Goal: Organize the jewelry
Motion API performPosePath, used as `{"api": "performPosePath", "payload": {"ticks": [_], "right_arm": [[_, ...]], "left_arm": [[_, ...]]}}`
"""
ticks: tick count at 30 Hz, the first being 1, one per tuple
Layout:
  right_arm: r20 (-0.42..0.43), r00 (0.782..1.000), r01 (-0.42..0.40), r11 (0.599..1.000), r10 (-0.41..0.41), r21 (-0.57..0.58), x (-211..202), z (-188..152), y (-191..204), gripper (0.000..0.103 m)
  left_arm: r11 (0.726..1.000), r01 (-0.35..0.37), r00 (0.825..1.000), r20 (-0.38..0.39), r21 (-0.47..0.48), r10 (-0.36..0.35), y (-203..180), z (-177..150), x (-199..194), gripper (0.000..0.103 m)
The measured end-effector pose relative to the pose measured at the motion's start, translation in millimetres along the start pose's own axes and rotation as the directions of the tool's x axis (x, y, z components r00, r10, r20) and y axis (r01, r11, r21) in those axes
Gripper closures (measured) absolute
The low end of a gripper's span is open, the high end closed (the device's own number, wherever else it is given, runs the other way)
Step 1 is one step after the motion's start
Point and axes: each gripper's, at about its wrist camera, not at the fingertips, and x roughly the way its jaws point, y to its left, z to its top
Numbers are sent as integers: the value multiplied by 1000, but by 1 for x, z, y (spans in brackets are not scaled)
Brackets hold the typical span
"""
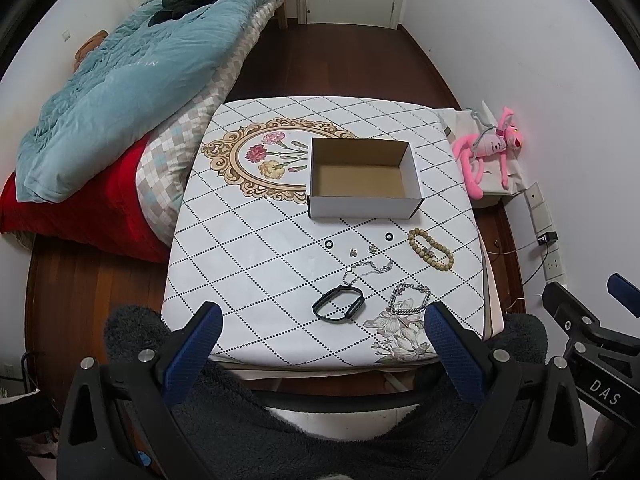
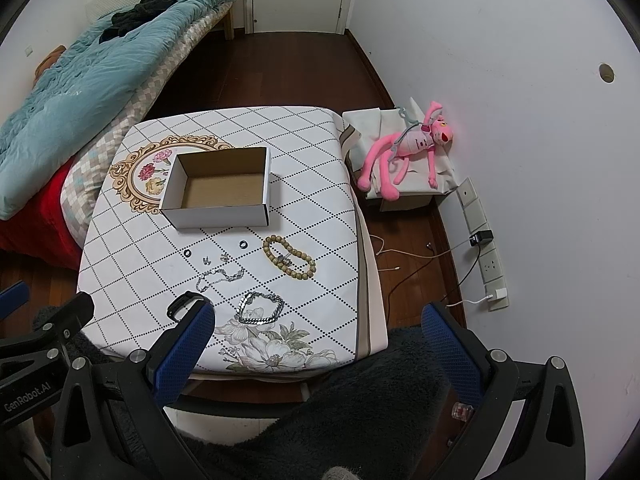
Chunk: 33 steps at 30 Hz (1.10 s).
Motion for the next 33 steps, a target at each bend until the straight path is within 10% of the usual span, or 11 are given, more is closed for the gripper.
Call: {"api": "performPosePath", "payload": {"ticks": [26, 33], "right_arm": [[14, 1000, 2, 1000, -2, 0, -11, 4, -1, 0], [-28, 999, 22, 999, -21, 37, 17, 11, -7, 0]], "left_arm": [[1000, -1, 1000, 21, 3, 1, -1, 0, -7, 0], [996, -93, 994, 58, -1, 93, 8, 13, 27, 0]]}}
